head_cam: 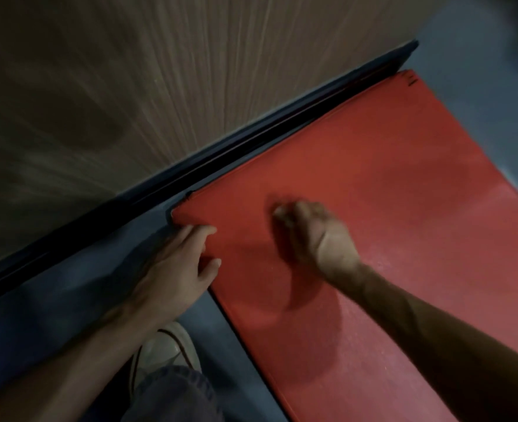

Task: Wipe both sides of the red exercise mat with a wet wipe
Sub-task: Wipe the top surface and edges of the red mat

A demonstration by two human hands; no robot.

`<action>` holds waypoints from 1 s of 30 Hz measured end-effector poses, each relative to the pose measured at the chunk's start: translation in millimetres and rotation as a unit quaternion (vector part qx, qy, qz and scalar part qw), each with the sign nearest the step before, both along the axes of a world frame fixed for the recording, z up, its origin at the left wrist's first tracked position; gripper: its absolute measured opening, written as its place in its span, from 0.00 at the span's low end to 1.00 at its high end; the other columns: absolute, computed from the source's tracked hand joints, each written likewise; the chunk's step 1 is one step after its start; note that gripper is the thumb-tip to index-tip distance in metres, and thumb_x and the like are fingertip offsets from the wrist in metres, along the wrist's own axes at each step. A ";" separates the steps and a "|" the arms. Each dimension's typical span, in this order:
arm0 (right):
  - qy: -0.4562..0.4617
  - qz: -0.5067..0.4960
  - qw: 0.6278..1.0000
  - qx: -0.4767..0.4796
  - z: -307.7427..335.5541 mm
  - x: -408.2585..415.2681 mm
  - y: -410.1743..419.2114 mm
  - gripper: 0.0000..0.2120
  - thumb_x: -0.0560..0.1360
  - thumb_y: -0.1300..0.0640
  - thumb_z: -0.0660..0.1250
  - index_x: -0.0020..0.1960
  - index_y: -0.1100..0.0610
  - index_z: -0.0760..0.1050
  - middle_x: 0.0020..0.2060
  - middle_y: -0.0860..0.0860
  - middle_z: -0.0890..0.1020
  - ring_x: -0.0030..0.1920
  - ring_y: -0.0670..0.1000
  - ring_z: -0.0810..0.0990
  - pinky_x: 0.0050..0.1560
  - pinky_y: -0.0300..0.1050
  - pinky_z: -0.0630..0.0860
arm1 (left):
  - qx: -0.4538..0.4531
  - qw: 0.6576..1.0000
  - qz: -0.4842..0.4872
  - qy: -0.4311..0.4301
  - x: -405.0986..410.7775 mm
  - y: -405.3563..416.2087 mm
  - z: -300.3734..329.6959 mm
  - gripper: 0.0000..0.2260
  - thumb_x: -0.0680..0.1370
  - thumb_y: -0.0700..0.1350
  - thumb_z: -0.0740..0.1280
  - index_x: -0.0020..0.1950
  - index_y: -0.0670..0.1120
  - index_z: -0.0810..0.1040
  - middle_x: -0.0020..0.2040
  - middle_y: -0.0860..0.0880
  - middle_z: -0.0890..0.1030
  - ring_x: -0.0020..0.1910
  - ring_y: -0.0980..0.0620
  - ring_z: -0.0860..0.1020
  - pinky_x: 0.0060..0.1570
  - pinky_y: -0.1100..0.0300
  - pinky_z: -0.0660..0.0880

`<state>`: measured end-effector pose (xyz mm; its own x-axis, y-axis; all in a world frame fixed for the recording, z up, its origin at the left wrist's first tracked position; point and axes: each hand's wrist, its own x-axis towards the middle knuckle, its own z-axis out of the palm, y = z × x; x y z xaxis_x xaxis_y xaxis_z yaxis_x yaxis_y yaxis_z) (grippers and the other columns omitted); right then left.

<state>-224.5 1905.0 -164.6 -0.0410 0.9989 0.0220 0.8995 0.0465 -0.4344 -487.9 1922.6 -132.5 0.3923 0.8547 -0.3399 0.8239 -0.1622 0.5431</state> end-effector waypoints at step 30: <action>-0.067 0.014 0.997 0.026 6.4 39.7 -2.0 0.15 0.81 0.44 0.61 0.55 0.56 0.77 0.45 0.56 0.82 0.44 0.61 0.80 0.42 0.52 0.77 | -0.029 0.985 -0.118 0.124 75.6 63.1 -17.4 0.17 0.82 0.62 0.62 0.42 0.52 0.65 0.34 0.54 0.74 0.33 0.55 0.71 0.38 0.56 0.66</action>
<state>-184.8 1903.0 -158.3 -0.0753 0.9950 0.0651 0.9475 0.0918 -0.3063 -412.3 1985.7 -149.8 0.4768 0.7255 -0.4964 0.8753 -0.3400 0.3438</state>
